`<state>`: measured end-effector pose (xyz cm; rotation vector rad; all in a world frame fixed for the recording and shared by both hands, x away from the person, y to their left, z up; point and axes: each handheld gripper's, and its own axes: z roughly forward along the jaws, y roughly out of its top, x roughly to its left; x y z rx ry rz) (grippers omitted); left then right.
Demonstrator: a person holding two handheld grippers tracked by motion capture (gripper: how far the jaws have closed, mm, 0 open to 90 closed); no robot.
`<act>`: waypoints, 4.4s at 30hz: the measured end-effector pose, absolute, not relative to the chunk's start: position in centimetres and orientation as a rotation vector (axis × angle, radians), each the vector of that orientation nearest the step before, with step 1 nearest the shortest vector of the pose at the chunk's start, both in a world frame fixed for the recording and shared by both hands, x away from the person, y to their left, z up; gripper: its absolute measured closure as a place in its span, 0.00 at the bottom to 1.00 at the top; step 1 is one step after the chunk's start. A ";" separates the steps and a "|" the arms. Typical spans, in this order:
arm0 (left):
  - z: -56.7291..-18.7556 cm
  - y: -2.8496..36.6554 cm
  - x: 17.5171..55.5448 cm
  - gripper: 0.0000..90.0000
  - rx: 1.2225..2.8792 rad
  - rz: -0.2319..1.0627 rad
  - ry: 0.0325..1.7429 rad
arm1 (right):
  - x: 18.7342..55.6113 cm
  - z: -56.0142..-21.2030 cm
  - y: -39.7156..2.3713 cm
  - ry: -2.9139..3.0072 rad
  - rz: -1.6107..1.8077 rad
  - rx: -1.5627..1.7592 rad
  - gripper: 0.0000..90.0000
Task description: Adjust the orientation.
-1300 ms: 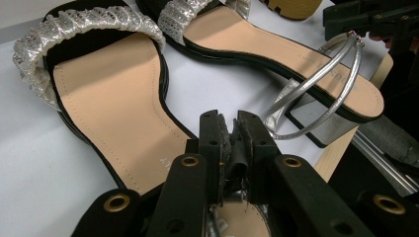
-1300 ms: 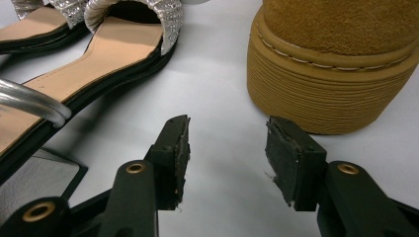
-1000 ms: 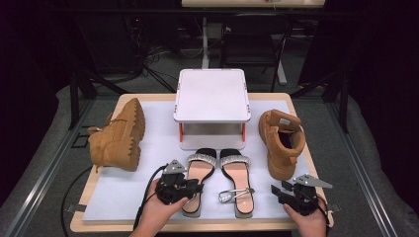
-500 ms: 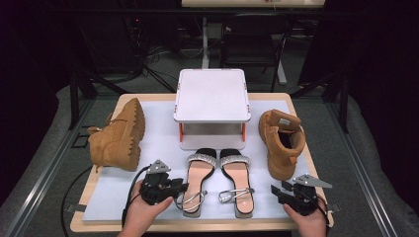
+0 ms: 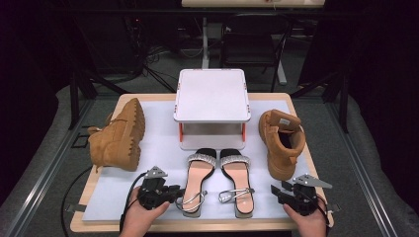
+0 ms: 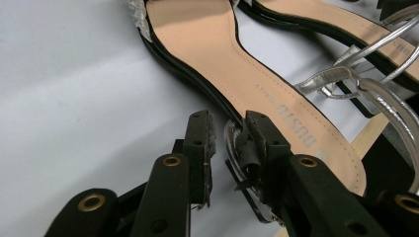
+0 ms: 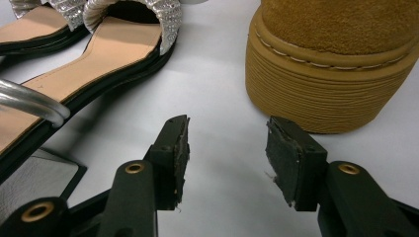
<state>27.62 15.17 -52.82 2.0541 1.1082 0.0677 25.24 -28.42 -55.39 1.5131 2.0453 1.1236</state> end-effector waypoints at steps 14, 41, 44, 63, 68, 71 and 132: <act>-52.8 15.2 27.6 0.96 2.035 0.046 1.099 | 25.2 -55.4 -28.5 2.046 1.129 1.514 0.57; -52.2 20.6 28.2 0.97 1.982 0.101 1.203 | 25.3 -55.4 -28.6 2.036 1.128 1.529 0.56; -52.2 21.7 28.2 0.97 1.964 0.103 1.222 | 25.2 -55.4 -28.7 2.030 1.129 1.531 0.56; -52.3 24.8 27.9 0.97 1.936 0.128 1.277 | 25.1 -55.3 -28.8 2.020 1.134 1.531 0.56; -52.3 25.5 27.8 0.97 1.929 0.137 1.289 | 25.1 -55.3 -28.8 2.025 1.132 1.529 0.56; -52.4 25.7 27.7 0.97 1.922 0.137 1.297 | 25.1 -55.3 -28.8 2.022 1.132 1.531 0.56; -52.6 26.3 27.8 0.61 1.823 0.259 1.320 | 24.3 -52.5 -21.7 2.220 1.258 1.291 0.80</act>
